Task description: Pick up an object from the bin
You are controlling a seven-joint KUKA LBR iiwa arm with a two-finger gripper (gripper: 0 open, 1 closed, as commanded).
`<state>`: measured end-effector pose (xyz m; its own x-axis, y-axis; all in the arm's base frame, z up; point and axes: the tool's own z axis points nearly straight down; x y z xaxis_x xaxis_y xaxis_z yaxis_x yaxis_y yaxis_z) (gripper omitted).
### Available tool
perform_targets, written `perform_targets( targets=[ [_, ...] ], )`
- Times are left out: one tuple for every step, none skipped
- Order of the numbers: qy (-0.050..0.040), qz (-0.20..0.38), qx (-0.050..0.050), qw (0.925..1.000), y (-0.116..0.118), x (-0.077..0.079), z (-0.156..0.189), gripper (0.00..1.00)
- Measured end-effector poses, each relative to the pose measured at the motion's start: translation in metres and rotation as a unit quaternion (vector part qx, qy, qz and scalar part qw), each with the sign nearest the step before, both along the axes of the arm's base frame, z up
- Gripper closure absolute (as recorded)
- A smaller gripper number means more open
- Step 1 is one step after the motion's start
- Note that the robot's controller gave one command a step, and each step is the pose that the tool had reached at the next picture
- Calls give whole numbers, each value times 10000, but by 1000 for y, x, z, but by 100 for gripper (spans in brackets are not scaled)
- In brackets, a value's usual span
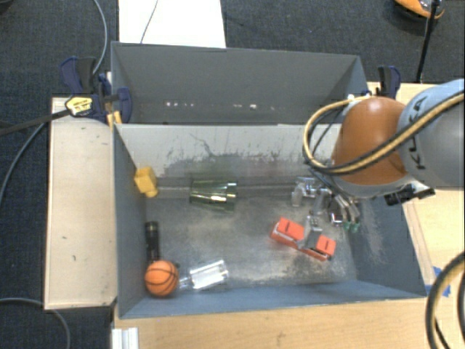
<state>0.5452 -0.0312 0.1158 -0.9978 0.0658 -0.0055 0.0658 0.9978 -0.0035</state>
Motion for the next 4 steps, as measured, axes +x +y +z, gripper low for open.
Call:
perform_targets(
  targets=[
    [28, -18, 41, 10000, -1, 3, -18, 0],
    [-9, 291, 6, 9996, -17, -7, -28, 0],
    [13, 1148, 37, 9934, -24, -8, -39, 100],
    [13, 1148, 37, 9934, -24, -8, -39, 100]
  ],
)
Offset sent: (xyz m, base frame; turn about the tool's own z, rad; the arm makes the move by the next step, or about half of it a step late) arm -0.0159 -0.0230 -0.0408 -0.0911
